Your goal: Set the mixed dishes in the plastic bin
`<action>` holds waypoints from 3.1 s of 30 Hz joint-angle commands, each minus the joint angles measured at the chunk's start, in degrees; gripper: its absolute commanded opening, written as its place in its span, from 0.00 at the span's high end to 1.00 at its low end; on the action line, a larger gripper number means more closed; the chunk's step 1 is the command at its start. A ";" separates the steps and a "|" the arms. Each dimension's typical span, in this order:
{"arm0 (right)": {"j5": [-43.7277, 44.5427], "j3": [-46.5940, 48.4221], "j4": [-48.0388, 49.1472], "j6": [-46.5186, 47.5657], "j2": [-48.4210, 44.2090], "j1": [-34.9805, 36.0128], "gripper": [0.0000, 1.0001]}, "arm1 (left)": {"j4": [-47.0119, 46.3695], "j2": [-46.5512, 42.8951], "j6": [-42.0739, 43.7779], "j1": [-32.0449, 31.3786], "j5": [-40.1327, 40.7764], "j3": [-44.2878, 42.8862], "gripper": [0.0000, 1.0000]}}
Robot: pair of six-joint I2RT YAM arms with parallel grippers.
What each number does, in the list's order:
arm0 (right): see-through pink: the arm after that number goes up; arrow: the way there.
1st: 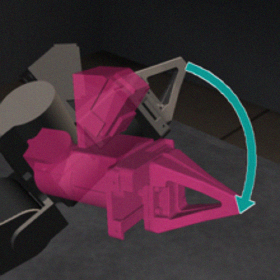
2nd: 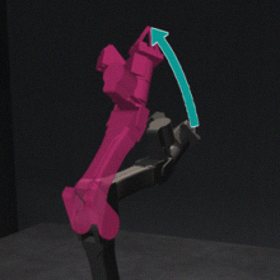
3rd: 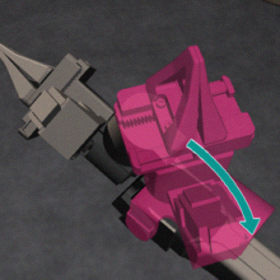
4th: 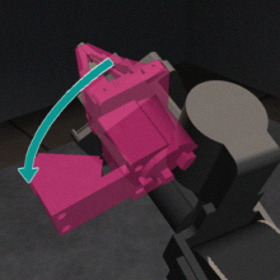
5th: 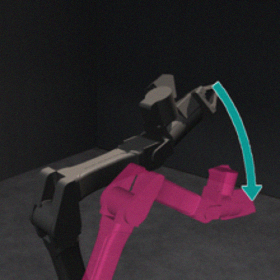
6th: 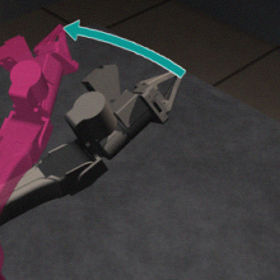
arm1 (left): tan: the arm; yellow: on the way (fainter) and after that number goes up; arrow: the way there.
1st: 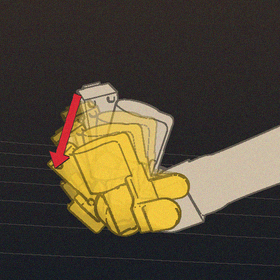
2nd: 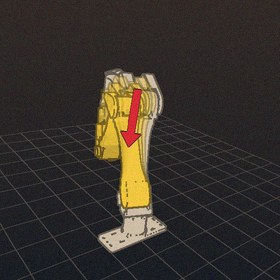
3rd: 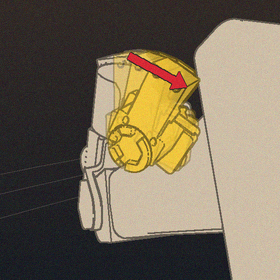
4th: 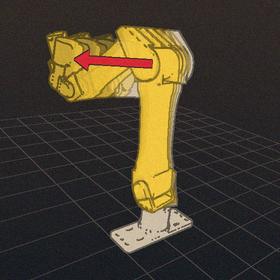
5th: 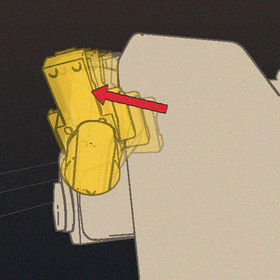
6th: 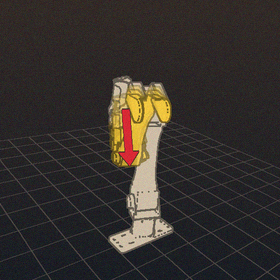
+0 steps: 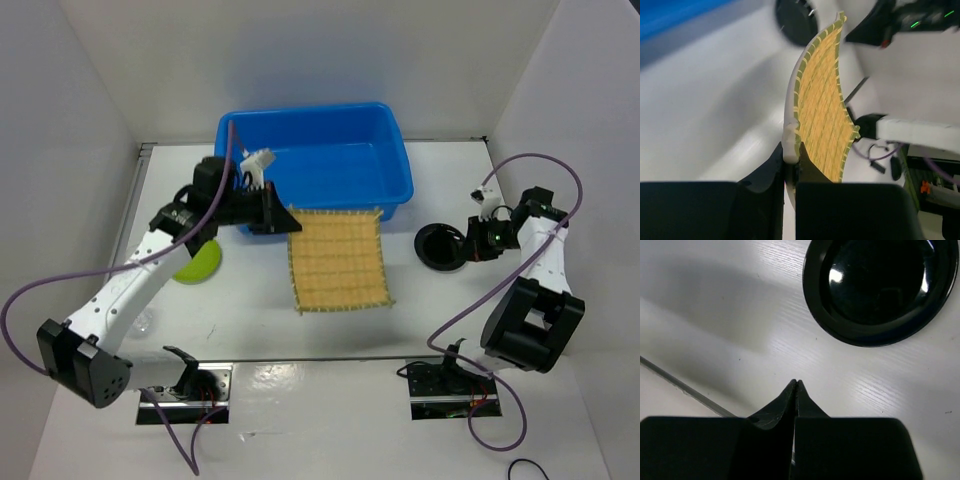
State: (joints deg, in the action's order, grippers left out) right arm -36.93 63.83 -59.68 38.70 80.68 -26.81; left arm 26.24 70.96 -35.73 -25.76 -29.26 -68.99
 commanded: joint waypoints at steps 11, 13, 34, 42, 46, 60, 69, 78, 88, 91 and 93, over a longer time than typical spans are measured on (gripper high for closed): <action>-2.01 -0.38 0.35 1.46 1.05 -6.06 1.00 | 3.61 34.65 -3.65 15.90 -11.36 -51.20 1.00; -2.01 -0.38 0.35 1.47 1.05 -6.06 1.00 | 6.96 44.55 -2.43 15.91 -9.96 -60.86 1.00; -3.67 0.15 -1.22 3.58 4.92 -7.81 0.97 | 8.13 92.86 -5.41 12.93 -3.87 -110.31 1.00; -6.22 0.67 -4.30 8.23 8.17 -11.42 0.94 | 8.13 97.35 -4.79 12.93 -7.56 -110.31 0.69; -6.23 0.68 -4.30 8.24 6.95 -11.42 0.85 | 8.13 95.17 -4.27 12.40 -7.57 -110.31 0.41; -6.75 0.15 -3.43 8.50 0.00 -11.42 0.60 | 38.51 70.84 5.15 8.72 26.42 -110.31 0.00; -1.58 -0.55 2.11 1.13 -1.06 -11.42 0.57 | 41.20 36.31 4.70 5.63 47.62 -63.53 0.00; -2.10 6.46 -2.19 3.05 16.76 -12.04 0.58 | 11.49 -3.09 3.02 3.79 29.26 -7.33 0.00; 11.16 13.42 6.40 -5.98 17.75 -5.99 0.43 | 22.62 -19.16 10.41 3.17 40.41 4.57 0.00; 13.54 15.00 7.56 -9.15 21.07 -2.20 0.43 | 20.53 -26.28 11.64 2.64 41.21 6.57 0.00; 13.55 15.53 8.79 -10.57 23.02 -1.59 0.42 | 18.94 -28.50 12.26 2.12 42.35 7.29 0.00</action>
State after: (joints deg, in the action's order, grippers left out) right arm -26.04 77.08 -54.92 32.36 100.84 -29.54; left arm 47.48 46.81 -26.33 -23.09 9.98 -62.63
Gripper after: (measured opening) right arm 0.574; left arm 0.997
